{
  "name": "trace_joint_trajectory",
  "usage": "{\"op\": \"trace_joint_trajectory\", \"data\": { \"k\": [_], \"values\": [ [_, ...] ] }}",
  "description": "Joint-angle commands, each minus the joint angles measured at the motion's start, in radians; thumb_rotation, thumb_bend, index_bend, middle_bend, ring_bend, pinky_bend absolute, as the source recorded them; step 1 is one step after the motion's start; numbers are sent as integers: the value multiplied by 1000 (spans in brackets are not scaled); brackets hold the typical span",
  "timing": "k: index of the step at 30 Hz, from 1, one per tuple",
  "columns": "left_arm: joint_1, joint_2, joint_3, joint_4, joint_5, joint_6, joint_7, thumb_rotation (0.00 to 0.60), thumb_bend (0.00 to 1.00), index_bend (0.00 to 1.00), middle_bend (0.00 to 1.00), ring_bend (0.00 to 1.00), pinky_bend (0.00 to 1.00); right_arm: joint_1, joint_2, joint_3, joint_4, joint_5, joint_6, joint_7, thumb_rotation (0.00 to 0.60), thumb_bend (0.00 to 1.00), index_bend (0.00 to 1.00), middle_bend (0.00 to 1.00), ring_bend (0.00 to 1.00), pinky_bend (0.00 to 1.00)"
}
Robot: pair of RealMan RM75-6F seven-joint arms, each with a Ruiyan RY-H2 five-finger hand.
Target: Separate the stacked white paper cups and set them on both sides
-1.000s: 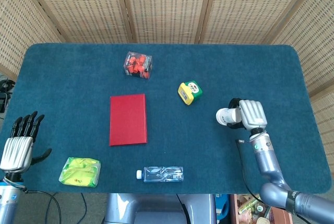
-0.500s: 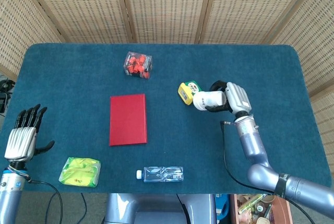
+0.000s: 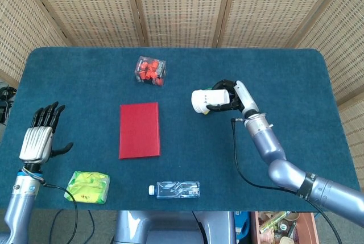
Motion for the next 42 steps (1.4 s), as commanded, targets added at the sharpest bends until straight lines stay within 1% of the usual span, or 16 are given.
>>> {"op": "trace_joint_trajectory", "data": {
  "k": [1,4,6,8,10,13,17,18,20,24,28,34,39,42],
  "values": [
    [-21,-17,-12,-1,-1,-14,-20,600,229,0,0,0,0,18,-3,1,25,-5,-17,24,600,115,777,620,495,739],
    [-47,-40,-32,-10,-4,-33,-76,600,229,0,0,0,0,37,-14,-20,55,-14,-15,23,600,115,776,620,495,739],
    [-68,-58,-49,-18,-3,-51,-141,600,229,0,0,0,0,46,-19,-29,64,-12,-10,28,600,115,776,619,495,739],
    [-92,-82,-65,-24,-5,-81,-232,600,229,0,0,0,0,58,-21,-39,78,2,-21,34,600,115,776,619,495,739],
    [-123,-115,-91,-36,-20,-131,-377,600,229,0,0,0,0,66,-22,-44,83,14,-25,44,600,115,776,619,495,739],
    [-149,-140,-105,-19,-23,-169,-487,600,228,0,0,0,0,71,-17,-43,84,21,-35,62,600,115,776,619,495,739],
    [-181,-179,-120,11,-27,-209,-601,600,229,0,0,0,0,79,-6,-47,86,19,-37,69,600,115,776,619,495,739],
    [-196,-209,-132,19,-39,-229,-669,600,229,3,0,0,0,80,-2,-53,82,11,-28,66,600,115,776,619,495,739],
    [-218,-248,-145,63,-37,-247,-750,600,229,20,0,0,0,81,1,-56,79,13,-26,73,600,115,776,619,495,739],
    [-254,-302,-152,137,-30,-271,-834,600,229,53,0,0,0,84,18,-57,65,9,-24,86,600,115,777,618,495,739],
    [-276,-319,-160,166,-40,-296,-877,600,229,71,0,0,0,82,25,-66,58,8,-22,98,600,115,777,618,495,739],
    [-307,-337,-167,202,-47,-321,-890,600,229,103,0,0,0,91,30,-64,65,7,-20,111,600,115,776,618,495,739],
    [-336,-347,-176,219,-48,-346,-902,600,230,118,0,0,0,112,32,-66,81,29,-34,111,600,115,776,617,495,739],
    [-353,-358,-180,235,-52,-357,-908,600,230,138,0,0,0,111,23,-79,75,23,-31,117,600,115,776,617,495,739]
  ]
}}
